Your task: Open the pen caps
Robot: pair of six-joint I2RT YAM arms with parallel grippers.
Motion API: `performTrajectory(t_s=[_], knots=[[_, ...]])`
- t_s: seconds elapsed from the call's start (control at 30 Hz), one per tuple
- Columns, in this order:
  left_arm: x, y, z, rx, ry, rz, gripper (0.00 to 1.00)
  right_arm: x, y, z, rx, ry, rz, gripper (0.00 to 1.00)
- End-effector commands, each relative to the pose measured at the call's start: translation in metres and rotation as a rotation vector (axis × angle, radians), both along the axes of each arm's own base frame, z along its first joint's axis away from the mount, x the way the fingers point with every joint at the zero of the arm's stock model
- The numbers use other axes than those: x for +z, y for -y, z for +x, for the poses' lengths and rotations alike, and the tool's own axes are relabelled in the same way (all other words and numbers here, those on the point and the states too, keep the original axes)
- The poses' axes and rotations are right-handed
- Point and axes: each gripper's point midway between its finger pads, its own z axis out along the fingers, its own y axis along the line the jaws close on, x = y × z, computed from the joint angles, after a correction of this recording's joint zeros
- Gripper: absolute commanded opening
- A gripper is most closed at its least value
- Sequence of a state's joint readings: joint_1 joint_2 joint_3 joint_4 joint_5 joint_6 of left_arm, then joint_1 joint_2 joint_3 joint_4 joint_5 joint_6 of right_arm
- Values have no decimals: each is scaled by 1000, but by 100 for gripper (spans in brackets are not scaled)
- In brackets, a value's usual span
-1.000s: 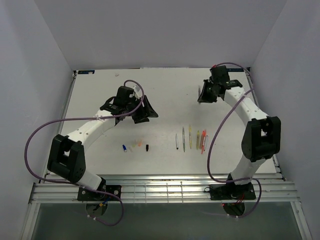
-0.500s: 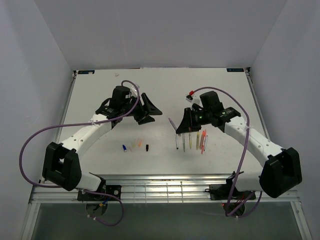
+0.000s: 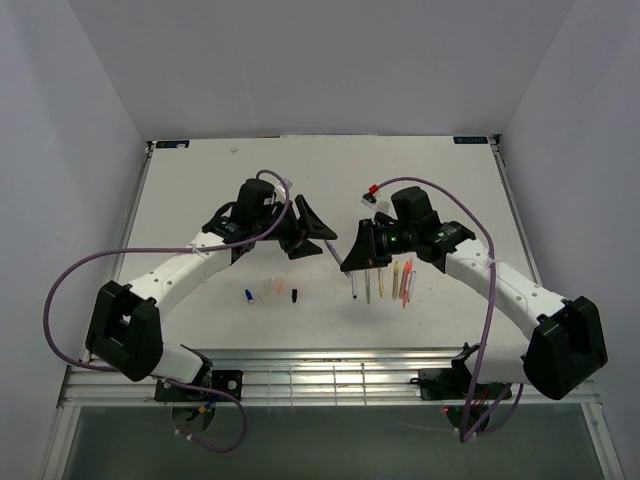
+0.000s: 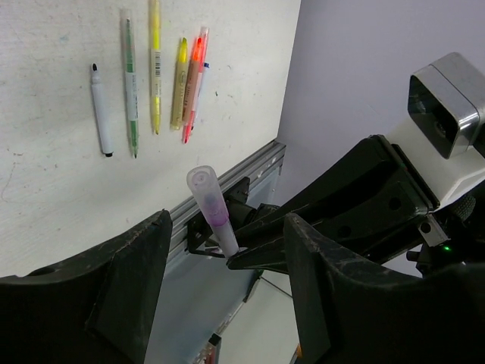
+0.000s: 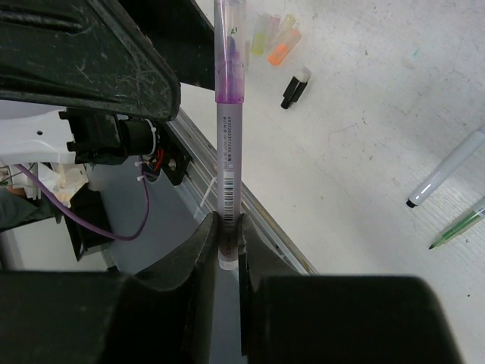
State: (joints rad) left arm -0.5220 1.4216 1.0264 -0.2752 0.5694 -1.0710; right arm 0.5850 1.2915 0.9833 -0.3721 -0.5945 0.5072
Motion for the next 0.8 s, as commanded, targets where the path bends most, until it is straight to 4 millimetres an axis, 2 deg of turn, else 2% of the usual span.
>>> performTrajectory(t_s=[0.0, 0.23, 0.33, 0.67, 0.77], knots=[[5, 1, -1, 16, 2, -17, 71, 10, -8, 2, 18, 30, 39, 8], [2, 1, 4, 32, -8, -8, 65, 6, -11, -7, 43, 19, 46, 8], [3, 2, 7, 34, -5, -7, 59, 7, -13, -9, 59, 17, 52, 8], [0, 2, 8, 23, 3, 14, 28, 13, -18, -8, 80, 18, 71, 8], [0, 2, 9, 20, 5, 17, 16, 11, -19, -6, 88, 12, 64, 10]])
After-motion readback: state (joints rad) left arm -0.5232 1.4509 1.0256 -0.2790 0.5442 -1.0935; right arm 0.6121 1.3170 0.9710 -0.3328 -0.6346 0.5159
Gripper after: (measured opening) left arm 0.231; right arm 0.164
